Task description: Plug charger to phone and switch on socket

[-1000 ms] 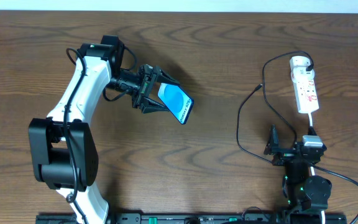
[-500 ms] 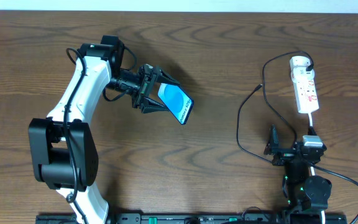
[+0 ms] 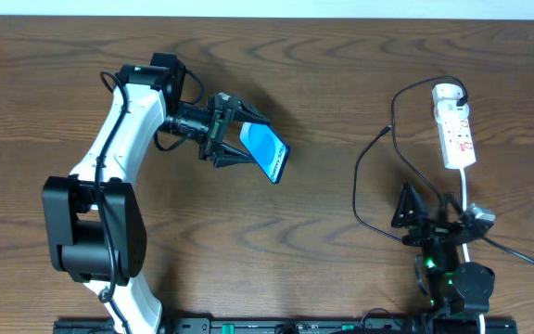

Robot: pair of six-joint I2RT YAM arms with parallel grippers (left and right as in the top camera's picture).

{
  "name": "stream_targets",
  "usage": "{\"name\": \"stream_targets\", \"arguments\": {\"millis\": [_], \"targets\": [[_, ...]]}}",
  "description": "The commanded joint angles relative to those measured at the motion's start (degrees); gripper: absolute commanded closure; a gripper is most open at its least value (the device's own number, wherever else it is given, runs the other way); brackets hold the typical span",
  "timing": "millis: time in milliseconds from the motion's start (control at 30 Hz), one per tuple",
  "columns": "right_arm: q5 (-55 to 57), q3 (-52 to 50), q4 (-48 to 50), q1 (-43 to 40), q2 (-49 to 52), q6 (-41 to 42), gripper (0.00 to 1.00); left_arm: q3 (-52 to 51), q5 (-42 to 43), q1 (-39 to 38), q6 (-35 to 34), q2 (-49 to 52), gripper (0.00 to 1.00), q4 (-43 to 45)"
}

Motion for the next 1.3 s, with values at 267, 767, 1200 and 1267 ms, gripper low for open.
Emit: {"name": "stream_targets", "arguments": {"millis": [267,767,1200,1267], "targets": [[-8.4,-0.1,0.5,0.5,-0.3,16.4,0.01,0.7,3.2,0.2,1.4,-2.0,0.26,-0.6],[-17.9,14.8,-9.6,0.5,7.3,-4.1,0.01,0.7,3.1,0.2,1.4,-2.0,0.26,-0.6],[-33.7,43.8,-23.4,1.3,35.7,1.7,0.01,0.7,3.1,0.2,1.4,-2.0,0.26,-0.6],[-33.3,47.1,-26.2,2.9,37.8,0.7,0.01,0.7,3.1,0.2,1.4,-2.0,0.26,-0.6]]}}
